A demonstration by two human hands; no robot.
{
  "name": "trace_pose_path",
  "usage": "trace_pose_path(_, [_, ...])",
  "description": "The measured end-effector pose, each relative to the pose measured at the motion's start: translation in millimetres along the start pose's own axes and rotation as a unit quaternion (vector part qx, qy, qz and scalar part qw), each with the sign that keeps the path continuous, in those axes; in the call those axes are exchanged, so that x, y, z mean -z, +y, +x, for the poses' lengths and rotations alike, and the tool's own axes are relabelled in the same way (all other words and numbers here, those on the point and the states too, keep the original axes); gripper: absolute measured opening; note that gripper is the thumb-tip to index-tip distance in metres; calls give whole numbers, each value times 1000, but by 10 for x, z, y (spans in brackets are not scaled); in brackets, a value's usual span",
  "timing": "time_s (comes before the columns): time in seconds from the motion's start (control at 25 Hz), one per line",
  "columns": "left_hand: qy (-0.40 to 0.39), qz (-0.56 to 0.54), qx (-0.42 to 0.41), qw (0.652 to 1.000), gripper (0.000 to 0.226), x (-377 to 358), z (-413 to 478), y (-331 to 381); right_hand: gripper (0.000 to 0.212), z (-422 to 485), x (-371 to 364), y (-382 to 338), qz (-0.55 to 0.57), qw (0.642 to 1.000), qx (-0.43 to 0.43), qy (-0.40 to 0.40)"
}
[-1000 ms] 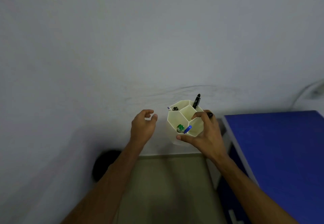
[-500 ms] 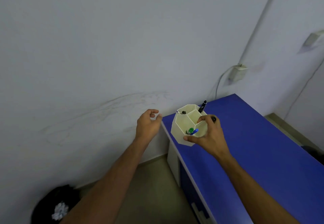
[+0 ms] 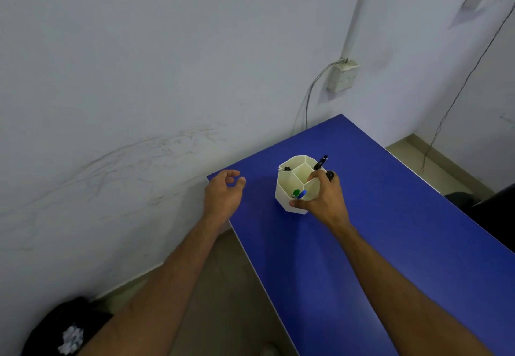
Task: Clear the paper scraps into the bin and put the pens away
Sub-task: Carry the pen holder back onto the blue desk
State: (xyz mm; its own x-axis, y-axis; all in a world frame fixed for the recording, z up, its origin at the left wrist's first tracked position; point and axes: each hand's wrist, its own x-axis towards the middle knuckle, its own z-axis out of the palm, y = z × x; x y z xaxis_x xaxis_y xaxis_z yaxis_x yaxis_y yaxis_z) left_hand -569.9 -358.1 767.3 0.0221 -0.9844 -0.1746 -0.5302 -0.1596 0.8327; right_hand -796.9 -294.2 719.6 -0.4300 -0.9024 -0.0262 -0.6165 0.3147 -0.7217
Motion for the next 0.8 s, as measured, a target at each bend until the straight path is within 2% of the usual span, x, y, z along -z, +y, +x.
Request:
trace_pose_path(0.28, [-15, 7, 1, 1000, 28, -310, 135, 79, 82, 172, -23, 290, -4, 1000, -26, -12])
trace_pose_path(0.52, [-23, 7, 2, 1000, 28, -445, 158, 152, 84, 178, -63, 318, -21, 1000, -9, 9])
trace_pose_path(0.8, [-26, 8, -11, 1000, 28, -454, 99, 205, 83, 184, -25, 312, -34, 999, -15, -8])
